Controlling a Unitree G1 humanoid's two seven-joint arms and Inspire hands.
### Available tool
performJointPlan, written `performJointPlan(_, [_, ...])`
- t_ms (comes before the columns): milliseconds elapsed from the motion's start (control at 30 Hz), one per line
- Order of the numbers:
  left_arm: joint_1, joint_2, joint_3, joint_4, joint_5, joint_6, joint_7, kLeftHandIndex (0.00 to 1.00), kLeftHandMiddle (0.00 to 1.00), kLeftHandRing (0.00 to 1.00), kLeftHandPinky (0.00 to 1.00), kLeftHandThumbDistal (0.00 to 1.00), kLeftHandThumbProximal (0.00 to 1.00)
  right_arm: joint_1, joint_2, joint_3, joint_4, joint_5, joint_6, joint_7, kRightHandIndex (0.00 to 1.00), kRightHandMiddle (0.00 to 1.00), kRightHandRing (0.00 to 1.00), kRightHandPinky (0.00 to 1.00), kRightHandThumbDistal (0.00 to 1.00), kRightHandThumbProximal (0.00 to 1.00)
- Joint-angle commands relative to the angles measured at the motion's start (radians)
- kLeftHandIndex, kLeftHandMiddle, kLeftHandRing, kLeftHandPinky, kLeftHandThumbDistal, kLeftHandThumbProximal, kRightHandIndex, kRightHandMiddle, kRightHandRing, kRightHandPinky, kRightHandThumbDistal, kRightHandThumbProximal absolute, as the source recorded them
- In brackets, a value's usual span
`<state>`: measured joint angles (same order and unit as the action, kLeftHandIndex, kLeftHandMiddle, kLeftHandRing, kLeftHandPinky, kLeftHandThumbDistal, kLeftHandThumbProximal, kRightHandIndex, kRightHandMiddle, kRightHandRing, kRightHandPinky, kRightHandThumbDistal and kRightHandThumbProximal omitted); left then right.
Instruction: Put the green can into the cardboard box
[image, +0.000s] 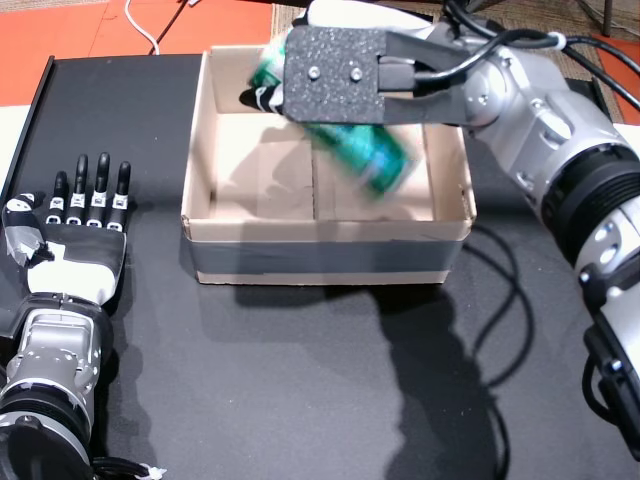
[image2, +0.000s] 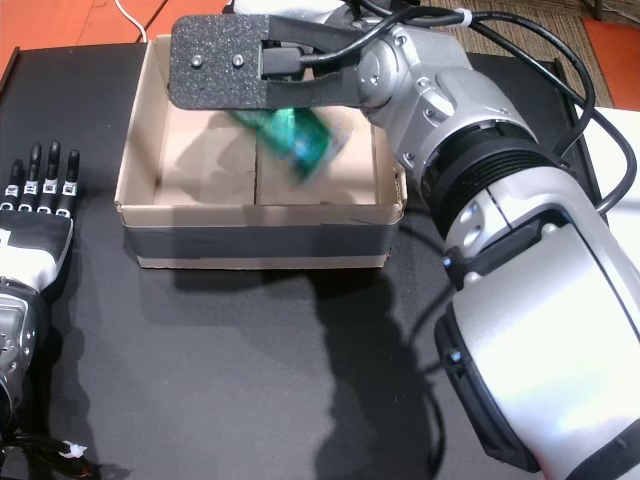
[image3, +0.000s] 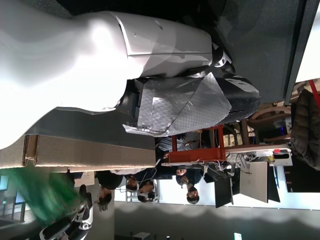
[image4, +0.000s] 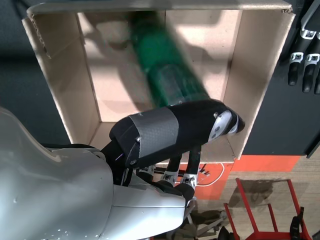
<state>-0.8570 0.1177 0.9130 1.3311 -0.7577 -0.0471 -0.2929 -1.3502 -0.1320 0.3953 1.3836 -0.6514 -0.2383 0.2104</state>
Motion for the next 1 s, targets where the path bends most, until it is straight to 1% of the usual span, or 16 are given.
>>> performJointPlan(0, [0.015,-0.006,-0.002,0.007,0.003,0.0,0.004,0.64,0.69,0.8,0.96,0.0,1.0,-0.005,-0.009,0.004,-0.001,0.001,-0.011,0.007,0.5,0.44,0.49,0.65,0.68,0.71])
performJointPlan(33, [0.013,-0.005,-0.002,0.008,0.003,-0.001,0.009,0.64,0.68,0.79,0.95,0.0,1.0,-0.005,-0.009,0.003,-0.001,0.002,-0.011,0.007,0.51,0.44,0.49,0.65,0.71,0.72])
performJointPlan(133, [0.011,-0.003,-0.003,0.008,0.005,0.001,0.019,0.64,0.69,0.79,0.94,0.0,1.0,-0.006,-0.009,0.004,-0.001,0.002,-0.015,0.006,0.51,0.45,0.49,0.64,0.69,0.72])
performJointPlan(200, [0.013,-0.002,-0.004,0.008,0.005,0.002,0.013,0.64,0.69,0.79,0.95,0.0,1.0,-0.006,-0.008,0.003,-0.001,0.003,-0.016,0.007,0.5,0.44,0.49,0.64,0.67,0.71])
performJointPlan(267, [0.013,-0.002,-0.003,0.008,0.005,-0.001,0.014,0.63,0.68,0.78,0.93,0.0,1.0,-0.005,-0.008,0.003,-0.001,0.002,-0.018,0.004,0.49,0.44,0.48,0.63,0.62,0.69])
performJointPlan(367, [0.014,0.0,-0.004,0.008,0.006,-0.001,0.011,0.62,0.68,0.77,0.91,0.0,1.0,-0.004,-0.007,0.005,-0.001,0.001,-0.019,0.002,0.49,0.43,0.48,0.63,0.62,0.69])
performJointPlan(433, [0.014,0.001,-0.006,0.008,0.008,0.001,0.011,0.61,0.67,0.76,0.89,0.0,1.0,-0.004,-0.007,0.003,0.0,0.005,-0.017,0.006,0.5,0.44,0.48,0.63,0.66,0.7])
performJointPlan(567, [0.013,0.003,-0.002,0.009,0.003,0.005,0.015,0.59,0.65,0.75,0.87,0.0,1.0,-0.005,-0.008,0.001,0.0,0.009,-0.012,0.011,0.52,0.46,0.49,0.65,0.66,0.7])
performJointPlan(667, [0.012,0.004,0.001,0.009,0.0,0.005,0.018,0.56,0.62,0.73,0.84,0.0,0.96,-0.006,-0.008,-0.001,-0.001,0.01,-0.013,0.008,0.51,0.45,0.49,0.65,0.66,0.68])
performJointPlan(700, [0.012,0.004,0.001,0.009,0.001,0.004,0.019,0.56,0.62,0.72,0.83,0.0,0.95,-0.006,-0.008,-0.004,-0.001,0.014,-0.014,0.008,0.51,0.45,0.5,0.65,0.7,0.68])
performJointPlan(767, [0.012,0.005,0.003,0.009,-0.001,0.007,0.015,0.56,0.61,0.72,0.83,0.0,0.94,-0.006,-0.009,-0.009,-0.002,0.02,-0.02,0.008,0.51,0.47,0.54,0.66,0.71,0.67])
performJointPlan(833, [0.013,0.005,0.004,0.009,-0.002,0.008,0.007,0.56,0.6,0.72,0.86,0.0,0.95,-0.007,-0.011,-0.011,-0.002,0.023,-0.024,0.008,0.52,0.48,0.56,0.66,0.7,0.66])
performJointPlan(867, [0.013,0.005,0.003,0.009,-0.002,0.008,0.009,0.56,0.6,0.72,0.86,0.0,0.96,-0.007,-0.012,-0.011,-0.003,0.023,-0.03,0.008,0.54,0.5,0.57,0.67,0.67,0.66])
performJointPlan(900, [0.012,0.005,0.002,0.009,0.0,0.007,0.012,0.55,0.6,0.72,0.86,0.0,0.96,-0.008,-0.016,-0.011,-0.004,0.022,-0.042,0.005,0.55,0.51,0.58,0.67,0.68,0.64])
performJointPlan(933, [0.013,0.005,0.001,0.009,0.001,0.007,0.01,0.56,0.6,0.72,0.86,0.0,0.97,-0.007,-0.021,-0.011,-0.005,0.02,-0.065,-0.008,0.56,0.52,0.58,0.67,0.72,0.65])
performJointPlan(967, [0.013,0.006,0.002,0.009,0.001,0.007,0.015,0.55,0.6,0.72,0.85,0.0,0.97,-0.007,-0.027,-0.012,-0.008,0.019,-0.087,-0.028,0.58,0.54,0.6,0.69,0.77,0.68])
